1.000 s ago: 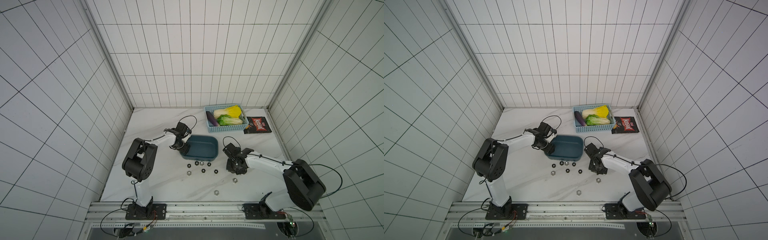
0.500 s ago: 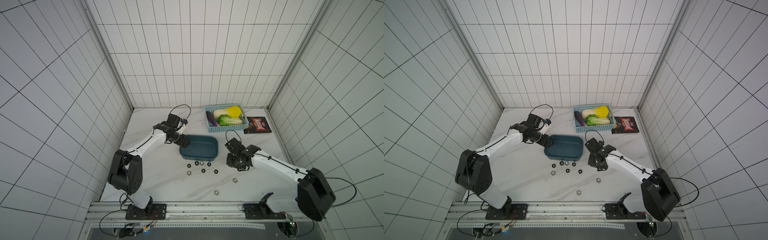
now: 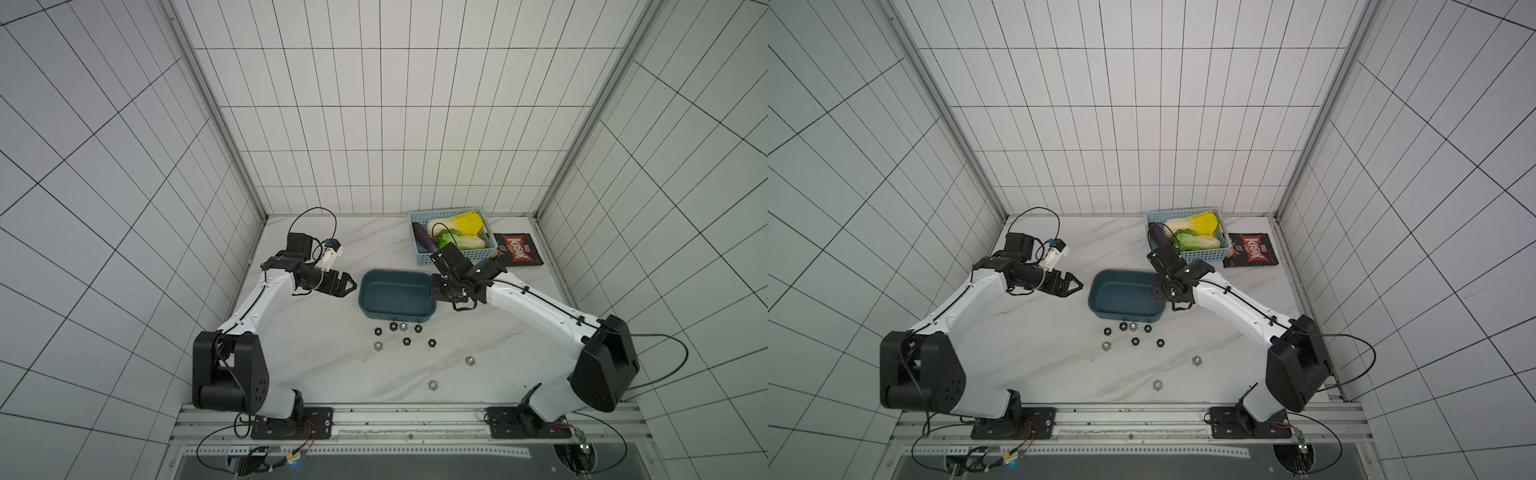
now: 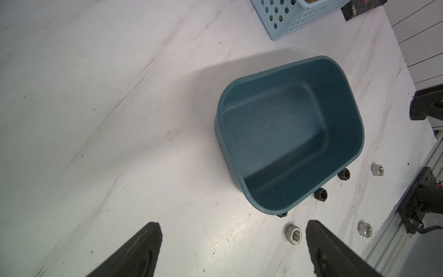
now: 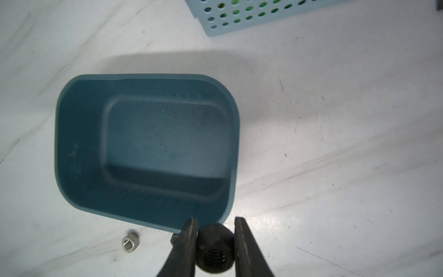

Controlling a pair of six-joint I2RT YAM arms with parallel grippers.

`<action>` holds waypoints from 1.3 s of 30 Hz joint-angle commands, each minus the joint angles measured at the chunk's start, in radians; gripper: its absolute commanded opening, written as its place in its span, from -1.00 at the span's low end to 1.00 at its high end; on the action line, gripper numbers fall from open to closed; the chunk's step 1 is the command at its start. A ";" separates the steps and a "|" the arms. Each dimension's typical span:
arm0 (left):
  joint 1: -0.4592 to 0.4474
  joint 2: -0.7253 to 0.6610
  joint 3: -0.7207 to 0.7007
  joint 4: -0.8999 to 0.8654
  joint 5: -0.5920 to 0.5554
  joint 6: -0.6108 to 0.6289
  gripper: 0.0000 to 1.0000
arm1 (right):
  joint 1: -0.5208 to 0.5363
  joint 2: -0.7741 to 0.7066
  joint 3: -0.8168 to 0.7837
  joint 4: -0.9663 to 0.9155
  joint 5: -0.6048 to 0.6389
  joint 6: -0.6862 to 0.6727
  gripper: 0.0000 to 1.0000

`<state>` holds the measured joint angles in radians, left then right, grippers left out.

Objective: Put the nuts on the desktop into the storage box
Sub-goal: Place the nut in the storage box.

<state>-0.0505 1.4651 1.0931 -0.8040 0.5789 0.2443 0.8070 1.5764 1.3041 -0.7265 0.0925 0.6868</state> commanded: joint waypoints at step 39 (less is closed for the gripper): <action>0.062 -0.046 -0.336 0.362 -0.064 0.030 0.95 | 0.026 0.607 0.383 -0.083 0.359 -0.061 -0.54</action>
<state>0.0078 1.4166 0.7654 -0.4824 0.5194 0.2699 0.8265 2.1643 1.6474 -0.7799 0.4137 0.6079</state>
